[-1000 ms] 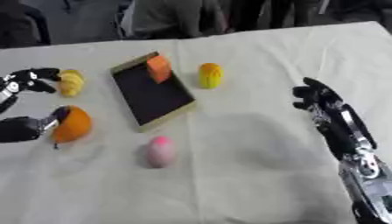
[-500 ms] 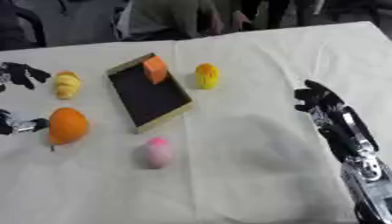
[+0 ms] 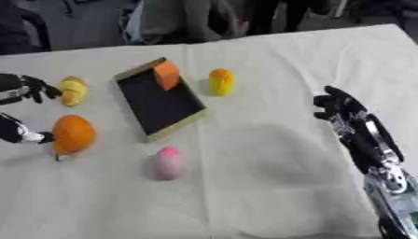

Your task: Pick up objects on the table and place them in the box.

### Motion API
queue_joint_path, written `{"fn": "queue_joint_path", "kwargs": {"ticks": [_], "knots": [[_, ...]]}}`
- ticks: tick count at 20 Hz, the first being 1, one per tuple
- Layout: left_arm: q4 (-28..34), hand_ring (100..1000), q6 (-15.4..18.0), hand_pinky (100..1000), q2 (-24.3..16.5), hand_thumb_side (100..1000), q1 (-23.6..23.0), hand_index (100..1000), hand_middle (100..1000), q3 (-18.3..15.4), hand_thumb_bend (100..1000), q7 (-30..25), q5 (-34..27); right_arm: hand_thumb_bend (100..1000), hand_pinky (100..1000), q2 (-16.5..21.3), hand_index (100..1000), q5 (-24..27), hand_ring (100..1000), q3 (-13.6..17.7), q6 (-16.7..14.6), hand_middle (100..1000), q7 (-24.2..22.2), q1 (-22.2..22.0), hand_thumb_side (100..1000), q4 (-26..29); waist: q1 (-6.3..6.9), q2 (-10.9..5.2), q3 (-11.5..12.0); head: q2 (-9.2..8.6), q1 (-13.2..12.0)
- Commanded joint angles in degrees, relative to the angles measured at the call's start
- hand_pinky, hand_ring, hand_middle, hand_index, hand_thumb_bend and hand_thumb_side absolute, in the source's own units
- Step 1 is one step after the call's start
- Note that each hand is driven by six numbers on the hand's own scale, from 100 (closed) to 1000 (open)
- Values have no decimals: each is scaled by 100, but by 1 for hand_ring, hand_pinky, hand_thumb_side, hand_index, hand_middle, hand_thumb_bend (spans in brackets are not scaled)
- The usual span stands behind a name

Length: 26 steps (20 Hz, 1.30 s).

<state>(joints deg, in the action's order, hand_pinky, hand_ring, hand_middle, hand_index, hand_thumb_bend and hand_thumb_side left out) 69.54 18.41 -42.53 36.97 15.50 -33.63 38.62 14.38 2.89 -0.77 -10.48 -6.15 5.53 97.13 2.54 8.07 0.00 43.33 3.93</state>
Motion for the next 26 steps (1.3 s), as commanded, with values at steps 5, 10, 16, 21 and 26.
{"fn": "queue_joint_path", "kwargs": {"ticks": [5, 10, 16, 21, 26], "knots": [[-450, 735, 226, 781, 180, 442, 226, 914, 769, 51, 512, 92, 363, 100, 811, 66, 917, 32, 868, -5, -7, 772, -15, 47, 571, 56, 21, -166, 1, 12, -228], [-640, 737, 300, 782, 296, 467, 265, 916, 774, 87, 521, 71, 484, 100, 811, 62, 917, 35, 868, -9, -5, 772, -20, 50, 571, 55, 27, -168, -16, 1, -357], [-870, 712, 305, 762, 442, 452, 304, 896, 756, 79, 523, 25, 711, 100, 811, 60, 917, 35, 868, -7, -5, 772, -17, 50, 571, 51, 27, -168, -33, 4, -340], [-959, 649, 199, 718, 526, 276, 303, 836, 694, 34, 456, 370, 944, 100, 811, 56, 917, 33, 868, -3, -5, 772, -13, 48, 571, 48, 25, -165, -41, 0, -321], [-854, 544, 97, 626, 513, 185, 292, 726, 570, -17, 406, 953, 1222, 100, 811, 54, 917, 33, 868, 3, -5, 772, -5, 47, 571, 49, 23, -164, -46, 3, -306]]}}
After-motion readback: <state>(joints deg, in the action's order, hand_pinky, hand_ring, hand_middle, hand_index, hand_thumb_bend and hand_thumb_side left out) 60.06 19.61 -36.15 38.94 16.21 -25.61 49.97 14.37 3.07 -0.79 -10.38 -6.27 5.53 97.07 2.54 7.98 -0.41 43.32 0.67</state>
